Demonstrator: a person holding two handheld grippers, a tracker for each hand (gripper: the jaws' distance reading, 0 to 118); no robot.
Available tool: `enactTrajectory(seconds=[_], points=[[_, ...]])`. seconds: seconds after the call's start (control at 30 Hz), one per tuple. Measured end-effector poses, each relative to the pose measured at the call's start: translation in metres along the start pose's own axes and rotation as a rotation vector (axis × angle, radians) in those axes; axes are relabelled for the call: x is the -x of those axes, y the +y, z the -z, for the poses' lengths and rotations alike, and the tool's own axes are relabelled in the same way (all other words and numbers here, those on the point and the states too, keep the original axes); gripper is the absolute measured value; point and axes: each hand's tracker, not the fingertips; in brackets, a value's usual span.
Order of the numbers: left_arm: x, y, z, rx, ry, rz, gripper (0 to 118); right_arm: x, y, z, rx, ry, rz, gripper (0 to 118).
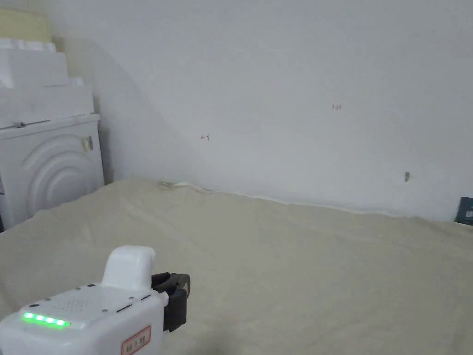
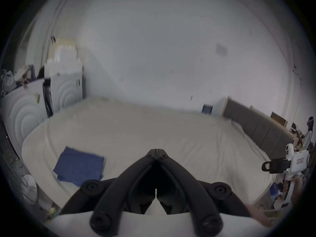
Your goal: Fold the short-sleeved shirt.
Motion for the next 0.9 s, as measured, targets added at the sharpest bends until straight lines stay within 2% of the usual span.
enactTrajectory(seconds=[0.17, 0.3, 0.4, 0.47, 0.57, 0.7, 0.77, 0.9], points=[[-0.077, -0.006, -0.053, -0.183, 0.059, 0.058, 0, 0.022, 0.000, -0.050, -0.366, -0.045, -0.100, 0], [-0.112, -0.024, -0.083, -0.323, 0.089, 0.110, 0, 0.037, -0.019, -0.078, -0.573, -0.083, -0.236, 0], [-0.123, -0.041, -0.087, -0.342, 0.124, 0.126, 0, 0.047, -0.034, -0.087, -0.723, -0.230, -0.356, 0], [-0.130, -0.043, -0.083, -0.341, 0.147, 0.158, 0, 0.050, -0.034, -0.089, -0.753, -0.309, -0.424, 0], [-0.141, -0.045, -0.075, -0.341, 0.154, 0.216, 0, 0.048, -0.036, -0.088, -0.774, -0.320, -0.429, 0], [-0.151, -0.048, -0.074, -0.323, 0.121, 0.172, 0, 0.042, -0.040, -0.087, -0.745, -0.410, -0.400, 0], [-0.154, -0.051, -0.076, -0.310, 0.100, 0.152, 0, 0.038, -0.045, -0.090, -0.737, -0.394, -0.399, 0], [-0.159, -0.053, -0.082, -0.319, 0.096, 0.202, 0, 0.040, -0.051, -0.095, -0.742, -0.397, -0.419, 0]])
